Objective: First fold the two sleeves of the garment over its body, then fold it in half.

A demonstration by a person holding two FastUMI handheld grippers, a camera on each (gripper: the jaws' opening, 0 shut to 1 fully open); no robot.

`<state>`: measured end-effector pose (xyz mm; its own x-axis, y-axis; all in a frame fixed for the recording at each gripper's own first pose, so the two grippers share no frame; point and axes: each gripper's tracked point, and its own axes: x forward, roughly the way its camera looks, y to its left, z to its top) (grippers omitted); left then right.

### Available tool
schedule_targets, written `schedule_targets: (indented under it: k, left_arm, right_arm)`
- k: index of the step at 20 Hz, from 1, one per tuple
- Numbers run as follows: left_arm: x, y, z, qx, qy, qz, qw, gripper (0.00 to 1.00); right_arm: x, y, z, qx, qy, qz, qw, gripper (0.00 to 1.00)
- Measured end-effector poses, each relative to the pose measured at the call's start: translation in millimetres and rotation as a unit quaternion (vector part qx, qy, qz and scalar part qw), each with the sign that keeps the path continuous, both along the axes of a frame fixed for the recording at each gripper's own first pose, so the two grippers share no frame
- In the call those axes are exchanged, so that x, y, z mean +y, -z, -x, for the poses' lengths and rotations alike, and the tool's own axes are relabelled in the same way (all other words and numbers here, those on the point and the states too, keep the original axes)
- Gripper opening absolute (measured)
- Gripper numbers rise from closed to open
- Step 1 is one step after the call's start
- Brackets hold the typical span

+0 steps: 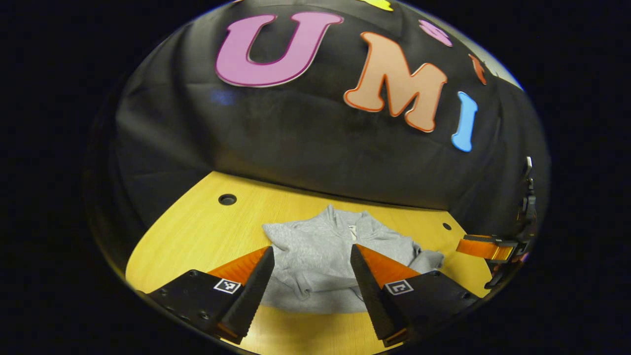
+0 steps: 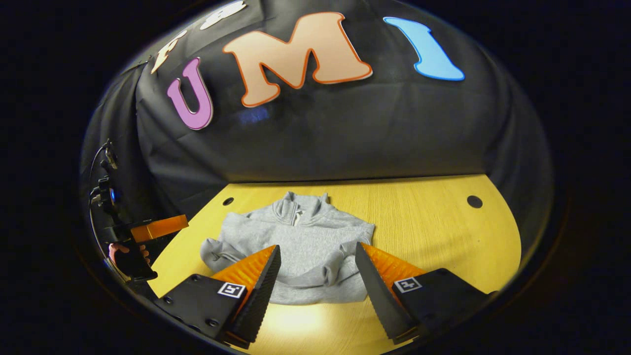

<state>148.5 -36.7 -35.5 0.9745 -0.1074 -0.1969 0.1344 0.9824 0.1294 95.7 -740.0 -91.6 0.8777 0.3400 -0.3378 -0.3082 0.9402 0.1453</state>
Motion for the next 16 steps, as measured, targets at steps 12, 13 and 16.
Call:
schedule_targets:
  k: [12, 13, 16]
  left_arm:
    - [-23.4, -22.8, 132.5, -0.027, 0.052, -0.012, 0.998, 0.89]
    - [-22.2, -15.8, 137.9, -0.027, 0.057, -0.004, 0.998, 0.90]
    - [-23.3, 1.8, 151.5, -0.010, 0.071, -0.006, 0.997, 0.89]
  right_arm:
    - [-29.4, -59.9, 144.3, -0.093, 0.059, -0.005, 0.994, 0.99]
    - [-29.8, -56.3, 151.7, -0.096, 0.068, -0.002, 0.993, 0.99]
    - [-28.6, -40.7, 175.2, -0.088, 0.091, 0.004, 0.992, 0.99]
